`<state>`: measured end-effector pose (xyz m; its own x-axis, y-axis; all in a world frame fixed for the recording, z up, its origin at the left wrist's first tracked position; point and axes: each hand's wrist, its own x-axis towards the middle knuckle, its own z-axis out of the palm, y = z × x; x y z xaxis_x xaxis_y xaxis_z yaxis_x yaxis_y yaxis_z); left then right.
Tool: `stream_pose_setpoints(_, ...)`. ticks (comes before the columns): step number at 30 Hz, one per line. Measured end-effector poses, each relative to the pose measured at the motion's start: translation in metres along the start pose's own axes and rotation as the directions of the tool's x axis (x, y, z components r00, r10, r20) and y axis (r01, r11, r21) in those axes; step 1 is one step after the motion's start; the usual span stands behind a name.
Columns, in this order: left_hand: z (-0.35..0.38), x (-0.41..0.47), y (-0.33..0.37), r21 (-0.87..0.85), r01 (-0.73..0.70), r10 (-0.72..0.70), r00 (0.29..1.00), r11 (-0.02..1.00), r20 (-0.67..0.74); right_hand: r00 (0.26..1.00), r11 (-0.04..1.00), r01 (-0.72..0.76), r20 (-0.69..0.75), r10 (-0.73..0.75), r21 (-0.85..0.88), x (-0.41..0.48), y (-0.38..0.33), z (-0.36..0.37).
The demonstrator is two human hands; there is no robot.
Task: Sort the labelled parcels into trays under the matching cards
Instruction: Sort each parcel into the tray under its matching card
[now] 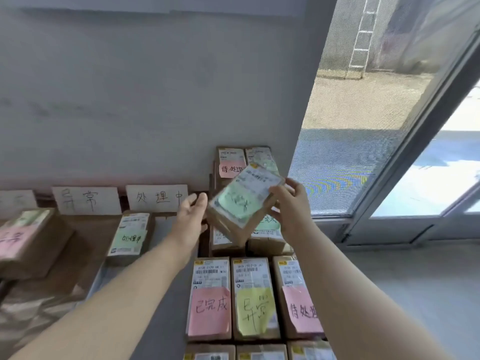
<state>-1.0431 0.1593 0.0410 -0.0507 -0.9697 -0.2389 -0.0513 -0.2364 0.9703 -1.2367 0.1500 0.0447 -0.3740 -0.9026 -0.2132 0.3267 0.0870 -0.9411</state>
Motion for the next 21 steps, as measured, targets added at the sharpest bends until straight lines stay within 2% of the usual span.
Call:
stream_pose_setpoints(2,-0.013,0.0,0.002,-0.029,0.094,-0.089,0.988,0.995,0.122,0.997,0.999,-0.028,0.076,0.031,-0.037,-0.01,0.008,-0.002)
stream_pose_setpoints(5,-0.023,-0.01,0.005,0.049,0.196,-0.201,0.92,0.979,0.336,0.996,0.999,-0.017,0.09,0.021,-0.047,-0.018,0.017,-0.004)
stream_pose_setpoints(9,-0.025,-0.018,0.001,0.112,0.2,-0.23,0.844,0.973,0.485,0.998,0.999,-0.005,0.064,0.008,-0.047,-0.019,0.02,0.0)
stream_pose_setpoints(17,-0.02,-0.006,-0.002,0.023,0.208,-0.196,0.87,0.978,0.453,0.995,0.993,0.03,0.1,-0.019,-0.118,-0.005,0.009,0.009)
stream_pose_setpoints(21,-0.021,0.001,-0.008,-0.09,0.216,-0.164,0.903,0.972,0.397,0.991,0.982,0.033,0.132,-0.008,-0.188,0.004,0.01,0.01)
